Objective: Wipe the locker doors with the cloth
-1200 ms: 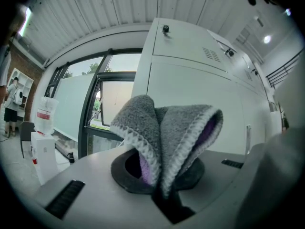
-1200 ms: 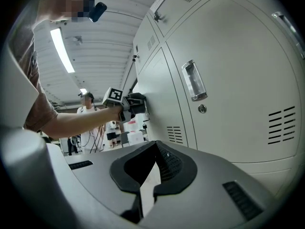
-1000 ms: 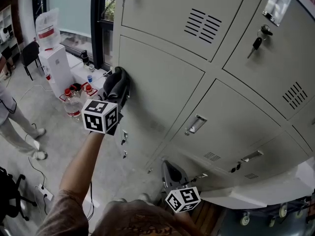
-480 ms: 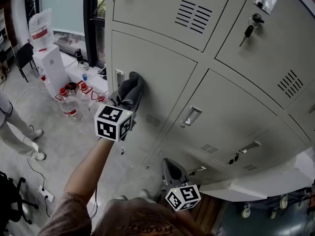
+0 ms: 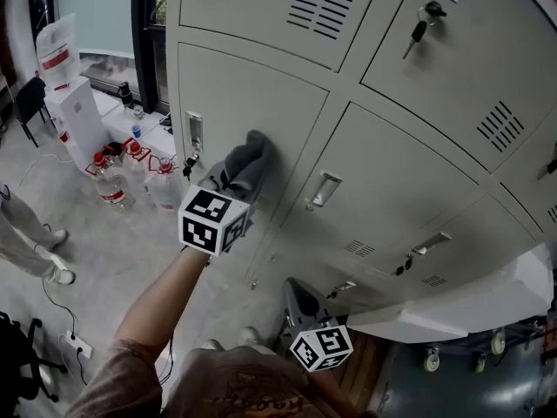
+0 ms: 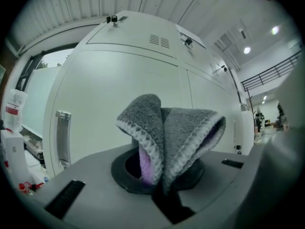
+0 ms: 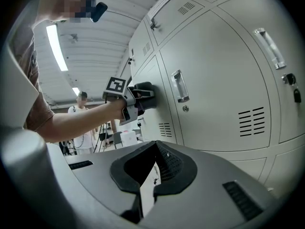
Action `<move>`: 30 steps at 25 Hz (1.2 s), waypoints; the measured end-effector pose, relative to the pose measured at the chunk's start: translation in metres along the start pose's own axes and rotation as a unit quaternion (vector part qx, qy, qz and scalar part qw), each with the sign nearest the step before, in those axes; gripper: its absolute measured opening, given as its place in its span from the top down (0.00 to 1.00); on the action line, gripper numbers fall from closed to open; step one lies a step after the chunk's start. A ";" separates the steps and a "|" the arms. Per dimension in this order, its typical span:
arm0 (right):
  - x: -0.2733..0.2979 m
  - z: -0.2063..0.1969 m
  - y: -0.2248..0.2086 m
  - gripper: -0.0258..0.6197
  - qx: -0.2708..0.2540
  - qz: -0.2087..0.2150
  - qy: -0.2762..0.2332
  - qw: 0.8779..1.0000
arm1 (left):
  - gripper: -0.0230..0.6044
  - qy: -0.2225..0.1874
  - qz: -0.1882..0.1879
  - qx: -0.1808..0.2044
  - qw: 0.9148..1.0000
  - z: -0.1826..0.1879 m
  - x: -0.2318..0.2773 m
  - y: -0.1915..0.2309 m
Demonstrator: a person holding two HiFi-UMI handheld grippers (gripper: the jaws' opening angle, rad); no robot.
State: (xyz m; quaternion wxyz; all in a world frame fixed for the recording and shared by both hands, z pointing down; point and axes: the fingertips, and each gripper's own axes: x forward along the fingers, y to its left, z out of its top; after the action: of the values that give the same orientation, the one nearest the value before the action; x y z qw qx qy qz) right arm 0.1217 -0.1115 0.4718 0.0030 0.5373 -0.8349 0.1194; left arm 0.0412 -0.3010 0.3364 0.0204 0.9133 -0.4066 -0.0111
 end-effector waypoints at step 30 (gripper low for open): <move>-0.003 0.010 -0.009 0.96 -0.003 -0.006 -0.012 1.000 | 0.90 0.020 -0.124 -0.009 0.992 -0.014 -0.007 -0.061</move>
State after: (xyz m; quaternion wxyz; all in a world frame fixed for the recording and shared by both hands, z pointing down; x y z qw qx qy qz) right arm 0.1325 -0.1142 0.4636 -0.0047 0.5436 -0.8321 0.1100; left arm 0.0823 -0.2545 0.3476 0.0349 0.9566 -0.2892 0.0011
